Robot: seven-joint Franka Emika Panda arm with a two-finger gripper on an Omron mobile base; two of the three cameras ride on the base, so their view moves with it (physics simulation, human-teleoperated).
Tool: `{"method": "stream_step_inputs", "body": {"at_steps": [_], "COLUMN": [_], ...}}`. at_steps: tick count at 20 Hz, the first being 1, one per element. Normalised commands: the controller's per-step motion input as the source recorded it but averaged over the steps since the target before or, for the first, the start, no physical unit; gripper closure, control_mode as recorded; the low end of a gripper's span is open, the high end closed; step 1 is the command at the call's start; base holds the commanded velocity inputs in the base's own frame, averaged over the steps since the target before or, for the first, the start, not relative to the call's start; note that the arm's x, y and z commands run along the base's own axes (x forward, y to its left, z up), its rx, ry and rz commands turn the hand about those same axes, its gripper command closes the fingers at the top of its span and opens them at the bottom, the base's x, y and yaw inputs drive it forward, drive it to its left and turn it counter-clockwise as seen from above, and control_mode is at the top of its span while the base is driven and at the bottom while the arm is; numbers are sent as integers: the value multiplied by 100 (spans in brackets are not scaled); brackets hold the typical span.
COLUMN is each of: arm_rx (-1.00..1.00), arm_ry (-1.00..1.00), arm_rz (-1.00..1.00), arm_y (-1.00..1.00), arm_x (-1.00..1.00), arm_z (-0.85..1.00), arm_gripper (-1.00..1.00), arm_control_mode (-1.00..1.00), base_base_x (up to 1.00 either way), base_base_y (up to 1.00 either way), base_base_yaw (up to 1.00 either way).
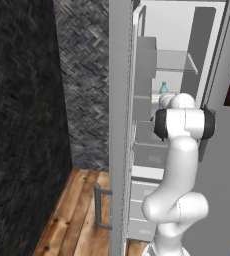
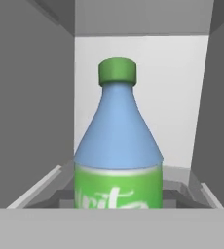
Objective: Take the bottled waters from the counter and place them in the freezer to freeze. Close the freezer door after placing the bottles.
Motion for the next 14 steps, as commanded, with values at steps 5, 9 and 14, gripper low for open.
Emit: {"method": "stream_step_inputs", "body": {"at_steps": [5,9,14], "arm_rx": [1,1,1], "arm_ry": [0,0,0], "arm_rz": [0,0,0], "arm_y": [-9,0,0], "arm_x": [0,0,0], "arm_z": [-34,-12,-8], "arm_gripper": [100,100,-100], "arm_control_mode": [-100,-100,-100], "base_base_x": [0,0,0], "base_base_y": [0,0,0], "base_base_yaw": [0,0,0]}}
